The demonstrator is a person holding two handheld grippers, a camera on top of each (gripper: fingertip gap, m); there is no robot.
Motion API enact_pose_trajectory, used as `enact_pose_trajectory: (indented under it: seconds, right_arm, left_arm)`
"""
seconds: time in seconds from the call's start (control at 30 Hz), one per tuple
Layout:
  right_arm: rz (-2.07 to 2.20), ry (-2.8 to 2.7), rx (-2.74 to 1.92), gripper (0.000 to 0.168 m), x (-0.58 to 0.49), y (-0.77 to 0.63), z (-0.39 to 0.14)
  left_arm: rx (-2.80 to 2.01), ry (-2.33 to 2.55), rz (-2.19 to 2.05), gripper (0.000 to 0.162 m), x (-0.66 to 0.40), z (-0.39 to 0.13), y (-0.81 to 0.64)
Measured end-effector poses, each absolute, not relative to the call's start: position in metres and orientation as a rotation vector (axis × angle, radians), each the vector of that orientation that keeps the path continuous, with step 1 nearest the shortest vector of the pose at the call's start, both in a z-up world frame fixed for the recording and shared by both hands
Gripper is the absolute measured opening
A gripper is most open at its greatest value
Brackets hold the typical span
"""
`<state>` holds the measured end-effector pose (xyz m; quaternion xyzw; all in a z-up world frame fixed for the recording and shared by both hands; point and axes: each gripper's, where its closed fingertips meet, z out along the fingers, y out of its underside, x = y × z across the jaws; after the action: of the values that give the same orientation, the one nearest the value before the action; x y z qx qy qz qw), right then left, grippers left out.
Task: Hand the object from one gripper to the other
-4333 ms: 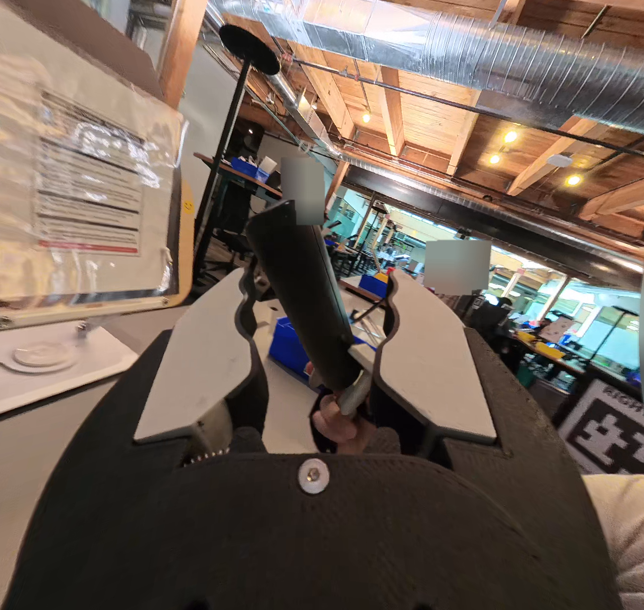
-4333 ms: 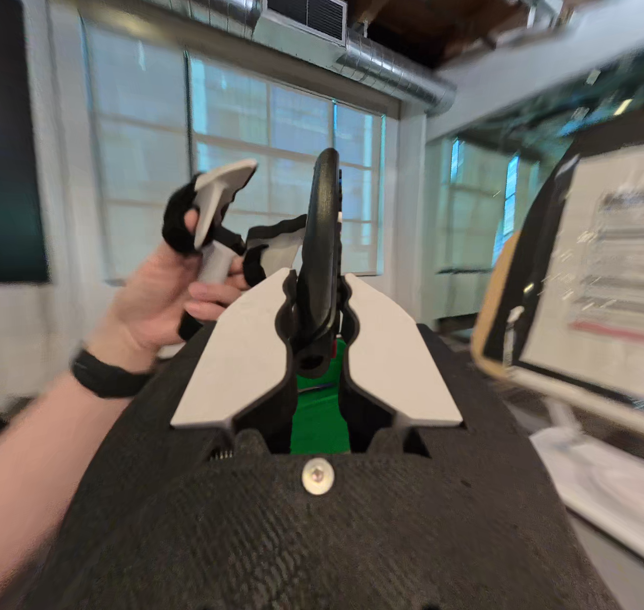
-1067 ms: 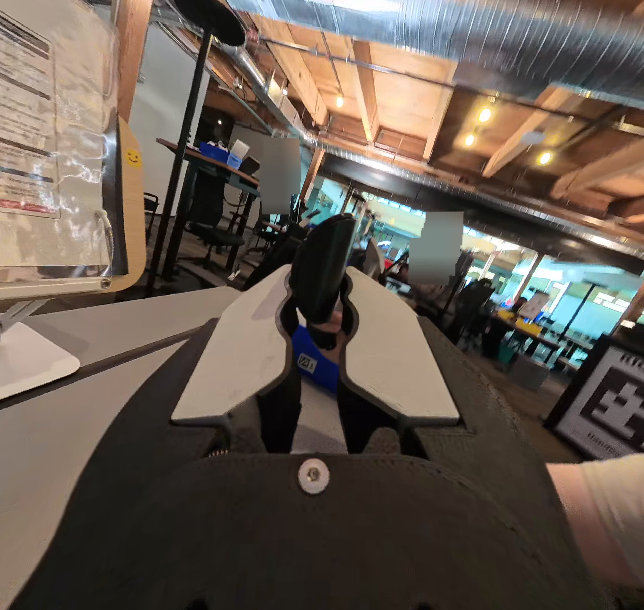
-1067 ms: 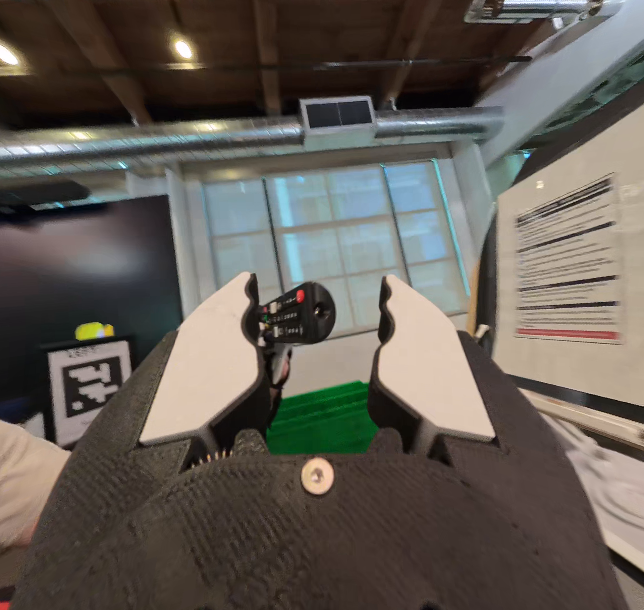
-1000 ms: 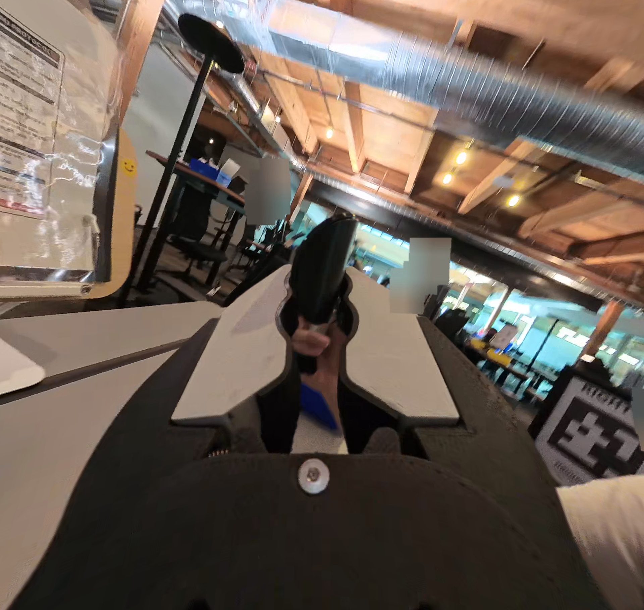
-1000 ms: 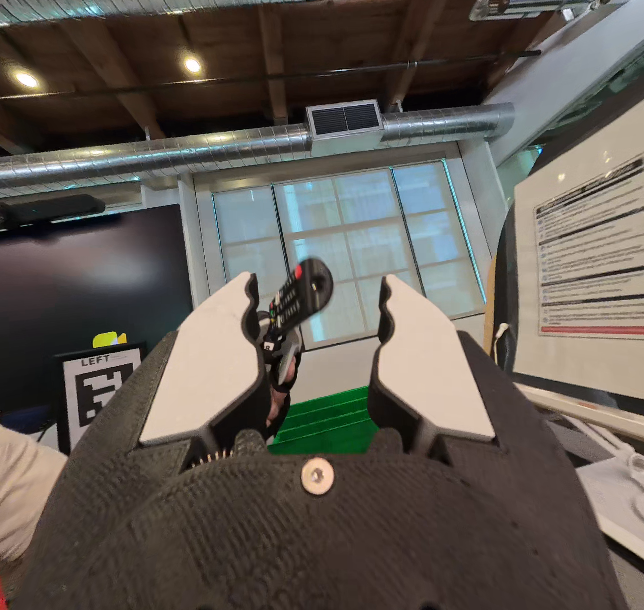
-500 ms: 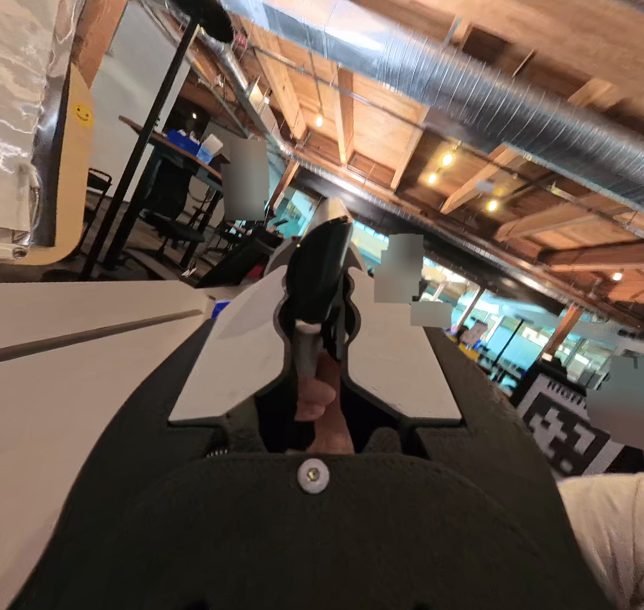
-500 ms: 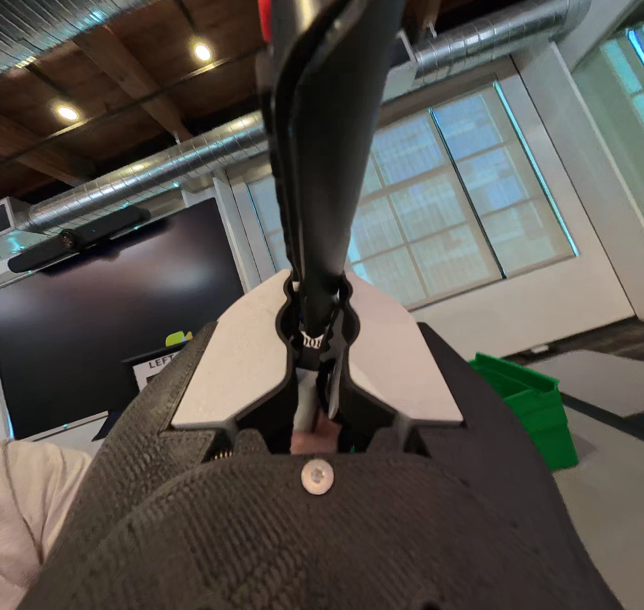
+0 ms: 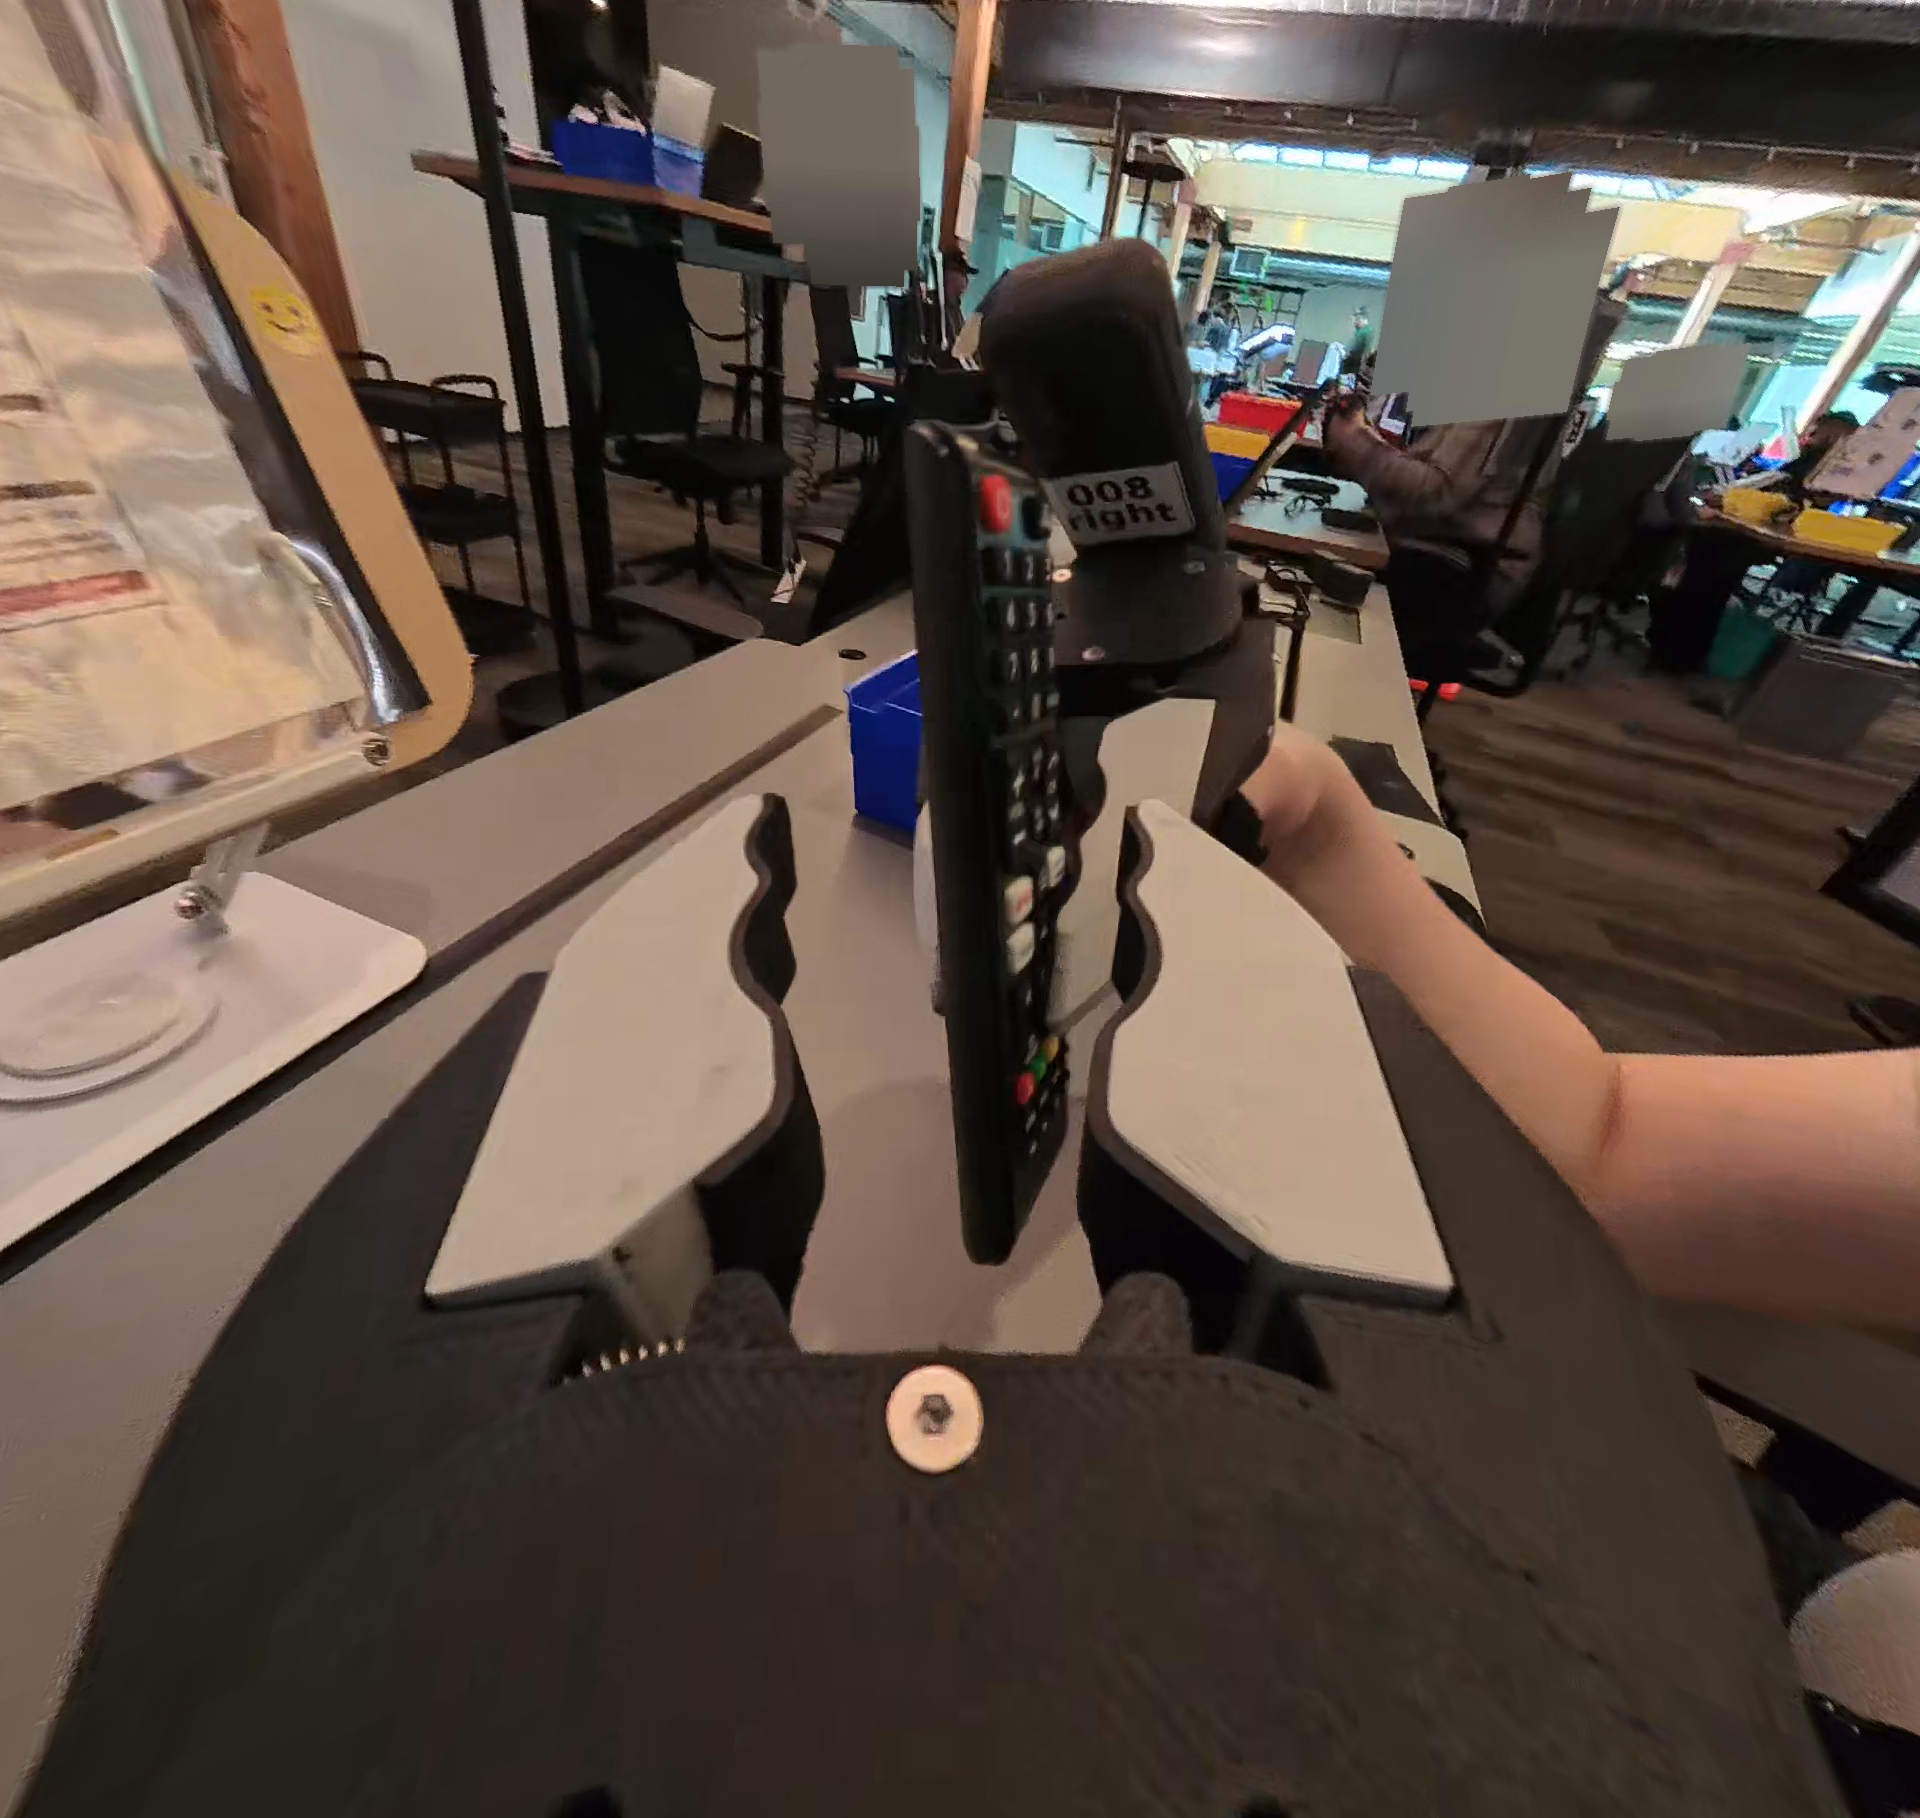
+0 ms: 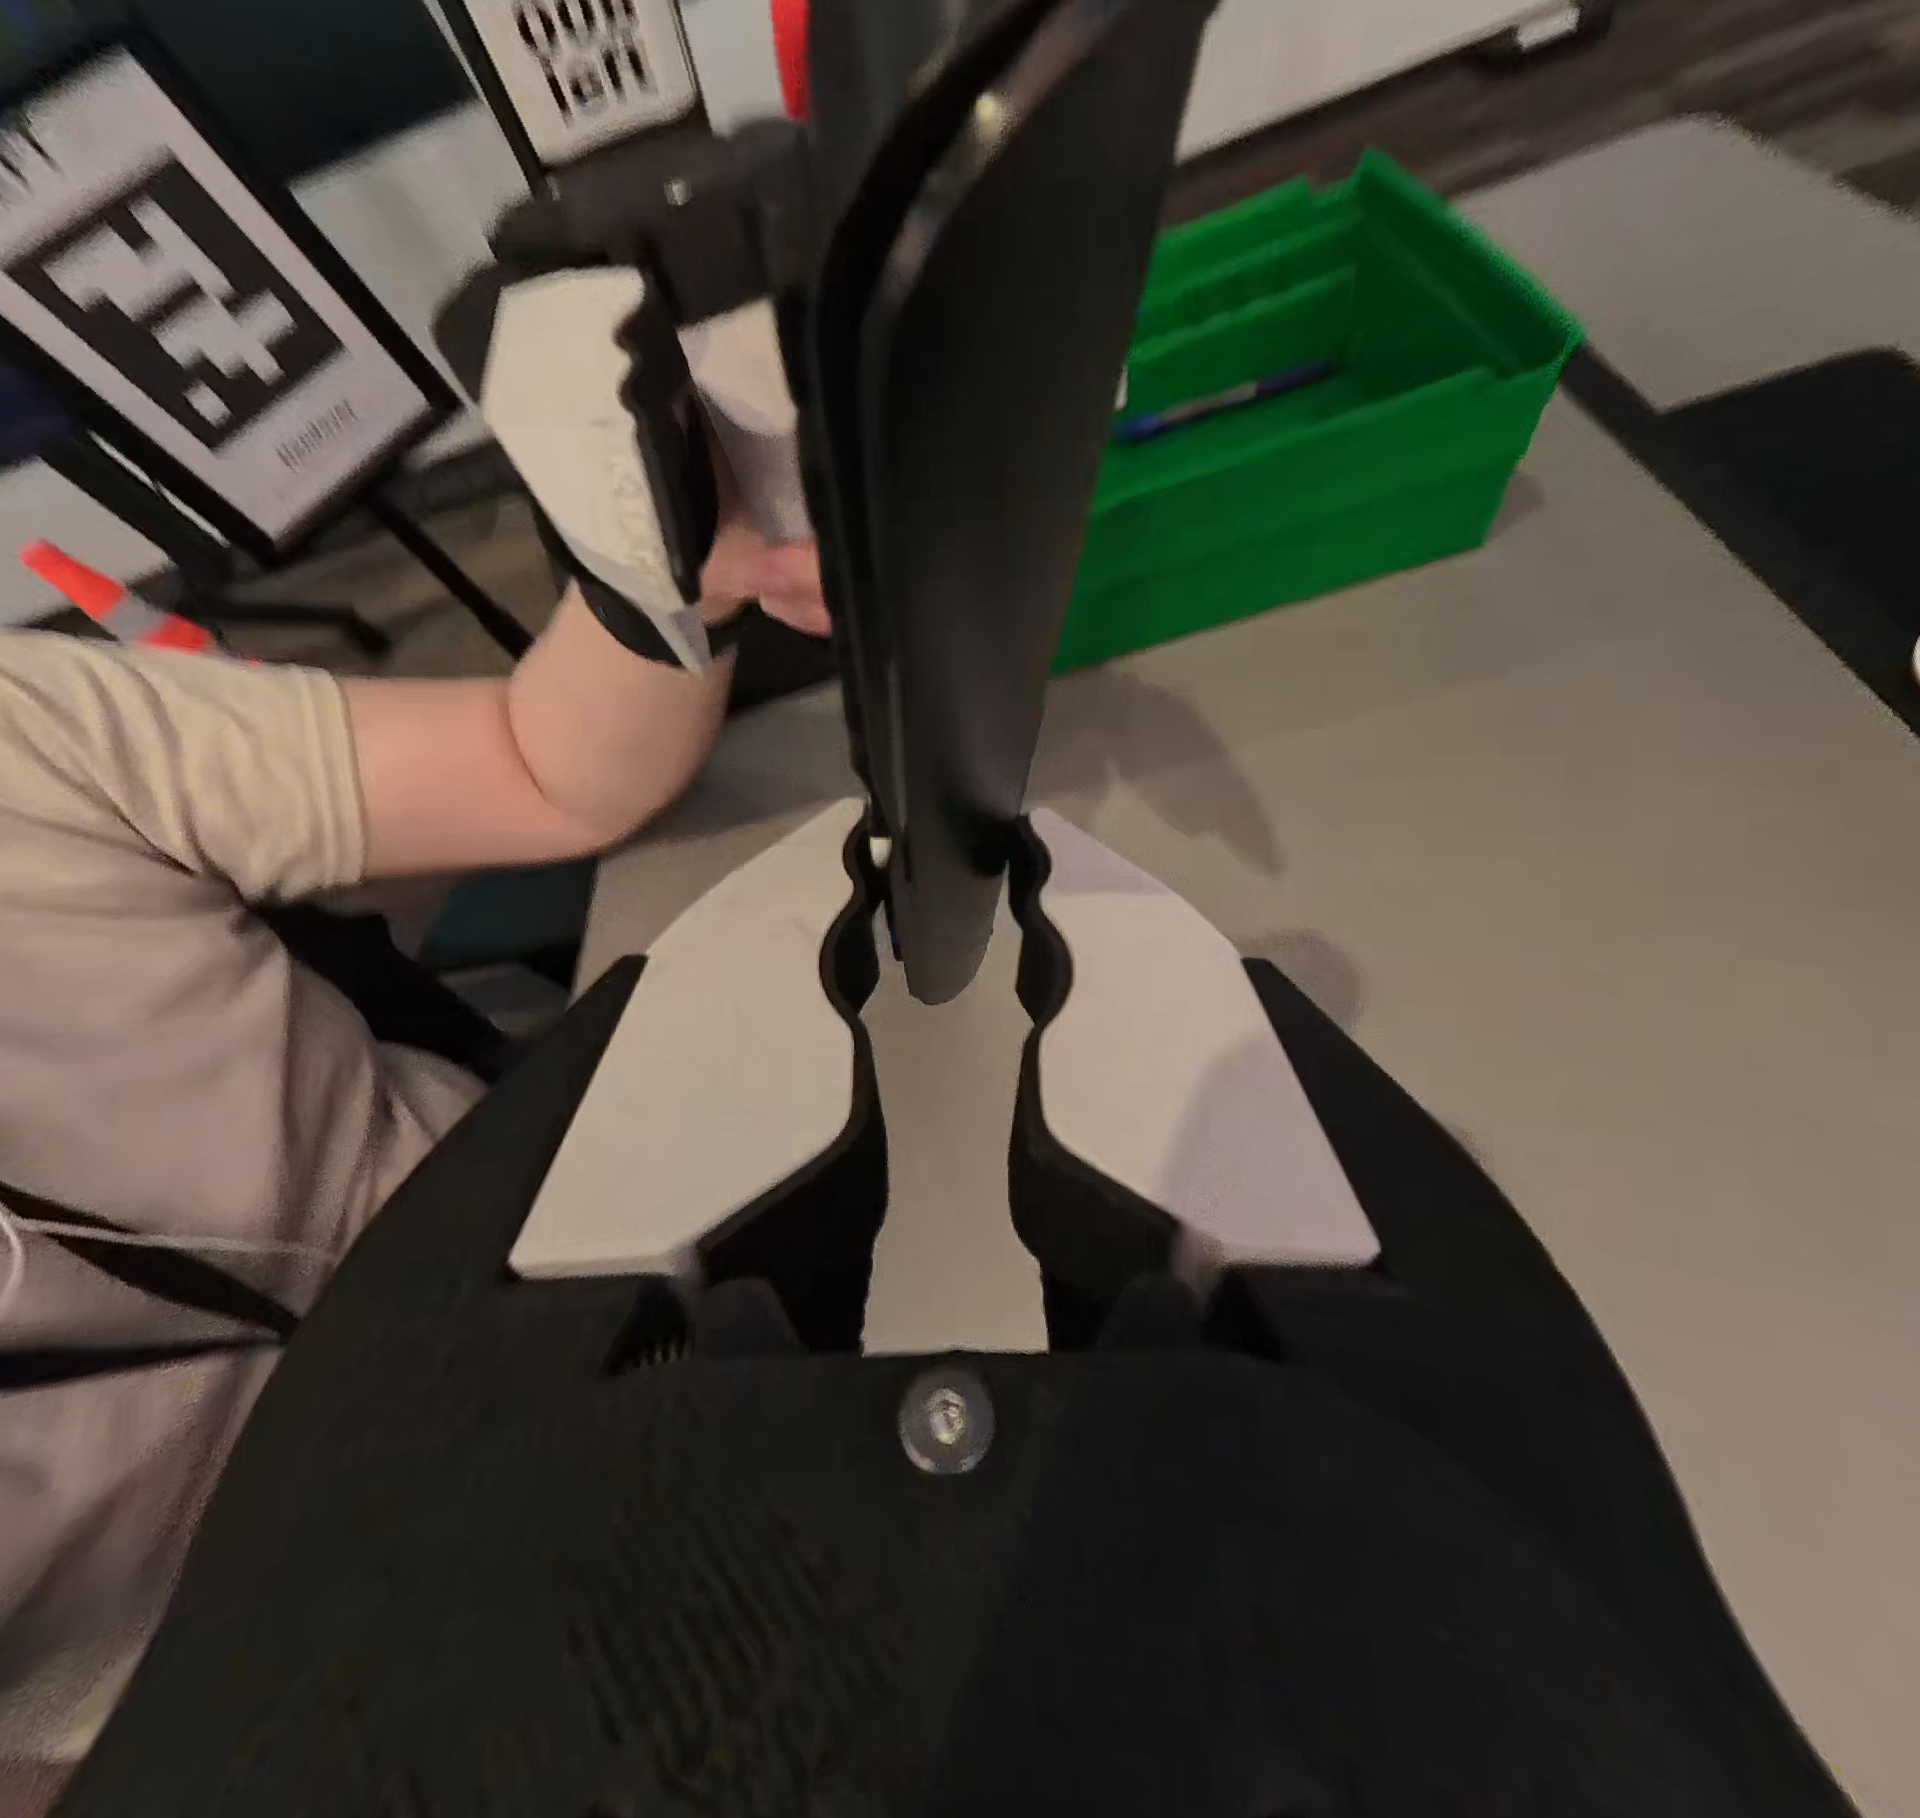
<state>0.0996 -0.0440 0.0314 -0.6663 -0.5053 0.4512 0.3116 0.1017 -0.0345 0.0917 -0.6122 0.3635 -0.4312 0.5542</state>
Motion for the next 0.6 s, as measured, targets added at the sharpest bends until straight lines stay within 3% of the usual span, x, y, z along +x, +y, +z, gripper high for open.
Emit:
enact_pose_trajectory:
  seconds: [0.23, 0.33, 0.47, 0.6]
  right_arm:
    - [1.048, -1.503, -1.742, 0.024, 0.095, -0.051, 0.011]
    - [1.006, -1.449, -1.657, 0.026, 0.099, -0.041, 0.019]
    - [0.930, -1.265, -1.606, 0.056, 0.117, -0.020, 0.044]
    - [0.733, -0.952, -1.421, 0.068, 0.126, -0.003, 0.107]
  left_arm:
    - [-1.548, 0.971, -1.087, 0.025, 0.128, 0.061, -0.042]
    - [-1.500, 0.931, -1.001, 0.024, 0.122, 0.069, -0.033]
    - [-1.329, 0.799, -0.738, 0.023, 0.100, 0.096, -0.017]
    - [-1.239, 0.699, -0.366, 0.023, 0.080, 0.105, -0.002]
